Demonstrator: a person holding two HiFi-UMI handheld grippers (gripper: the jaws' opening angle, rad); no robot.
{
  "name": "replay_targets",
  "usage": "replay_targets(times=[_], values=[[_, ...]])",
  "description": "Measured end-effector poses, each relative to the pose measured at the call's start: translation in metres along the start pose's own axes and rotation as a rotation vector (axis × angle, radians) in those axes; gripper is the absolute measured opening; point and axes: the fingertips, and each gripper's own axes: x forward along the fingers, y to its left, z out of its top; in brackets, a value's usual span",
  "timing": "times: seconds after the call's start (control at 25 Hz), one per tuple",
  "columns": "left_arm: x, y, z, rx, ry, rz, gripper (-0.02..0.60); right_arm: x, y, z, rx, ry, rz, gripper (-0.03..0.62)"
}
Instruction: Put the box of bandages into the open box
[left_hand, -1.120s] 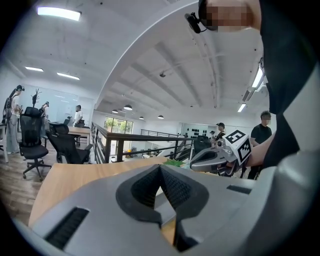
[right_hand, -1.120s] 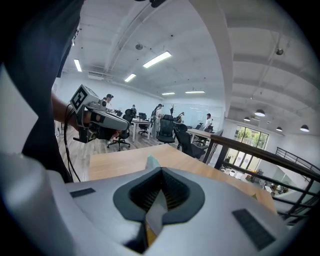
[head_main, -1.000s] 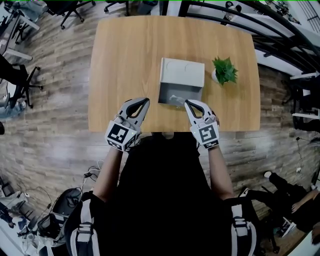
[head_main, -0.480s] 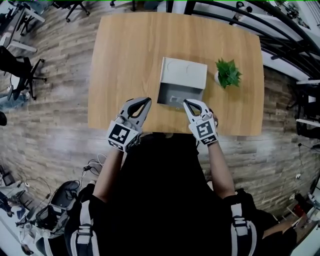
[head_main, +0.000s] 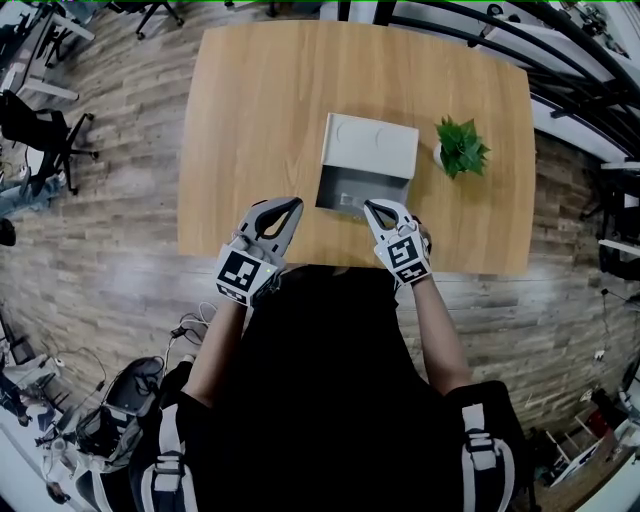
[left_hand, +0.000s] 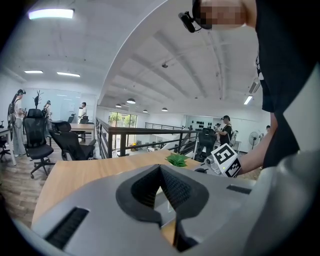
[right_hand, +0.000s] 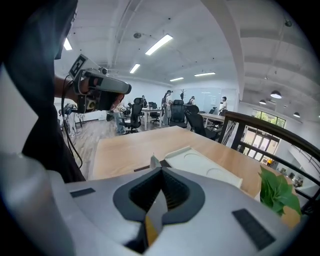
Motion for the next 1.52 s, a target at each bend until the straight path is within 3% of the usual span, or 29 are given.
replay_targets(times=[0.16, 0.68, 1.52], values=[[0.004, -0.002, -0.002, 0.001, 0.011, -0.005, 0.023, 0.007, -0.002, -0.01, -0.025, 0.03, 0.005, 0.025], [0.006, 0.001, -0.013, -0.013, 0.047, -0.005, 0.023, 0.033, 0.001, -0.043, 0.09, 0.066, 0.038, 0.025], [0.006, 0.003, -0.012, -0.03, 0.041, 0.0, 0.023, 0.055, -0.006, -0.067, 0.083, 0.16, 0.038, 0.025]])
